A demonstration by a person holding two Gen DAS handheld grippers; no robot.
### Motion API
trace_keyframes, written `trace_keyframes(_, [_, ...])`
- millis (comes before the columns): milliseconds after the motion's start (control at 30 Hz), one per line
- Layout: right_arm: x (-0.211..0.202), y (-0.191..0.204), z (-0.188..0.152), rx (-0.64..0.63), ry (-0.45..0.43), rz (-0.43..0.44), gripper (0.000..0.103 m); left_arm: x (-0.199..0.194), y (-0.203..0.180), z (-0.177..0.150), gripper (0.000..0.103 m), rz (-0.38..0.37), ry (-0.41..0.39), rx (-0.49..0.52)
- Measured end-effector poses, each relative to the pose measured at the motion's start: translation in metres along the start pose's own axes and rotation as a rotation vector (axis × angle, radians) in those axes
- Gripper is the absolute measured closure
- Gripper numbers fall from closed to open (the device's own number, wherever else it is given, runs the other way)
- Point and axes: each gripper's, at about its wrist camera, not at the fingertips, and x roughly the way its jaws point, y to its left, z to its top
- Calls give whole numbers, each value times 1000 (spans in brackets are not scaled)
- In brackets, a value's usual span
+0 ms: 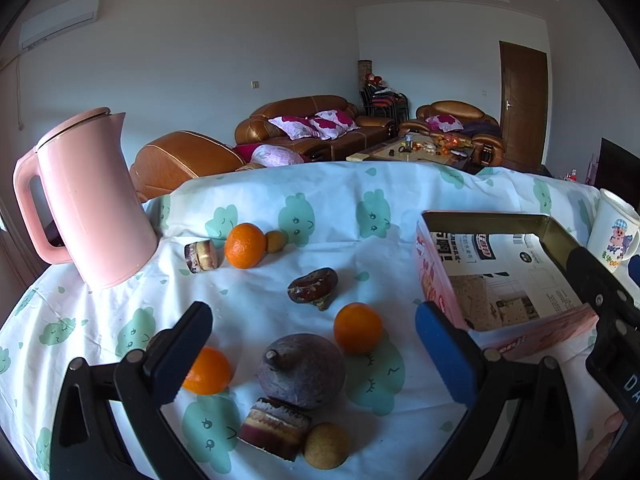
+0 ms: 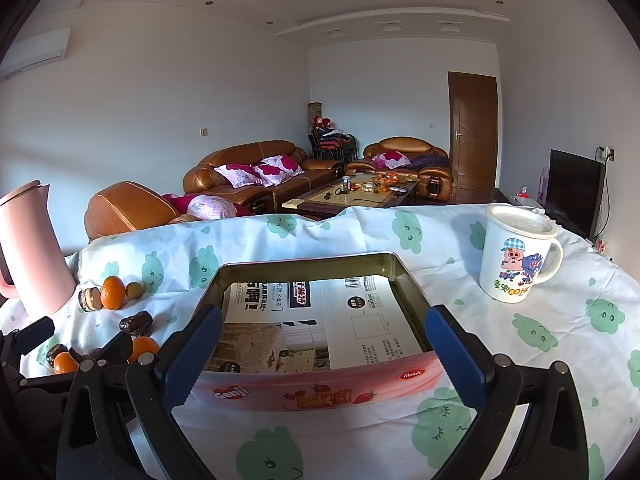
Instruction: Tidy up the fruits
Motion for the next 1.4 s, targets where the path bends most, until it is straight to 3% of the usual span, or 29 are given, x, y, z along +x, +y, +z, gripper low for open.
trace_keyframes(833, [-2, 6, -2, -17, 12, 48, 1, 2, 1, -3, 0, -5, 11, -13])
trace_keyframes(1400, [-3, 13, -4, -47, 30, 127, 1, -14, 31, -15, 0, 9, 66, -68])
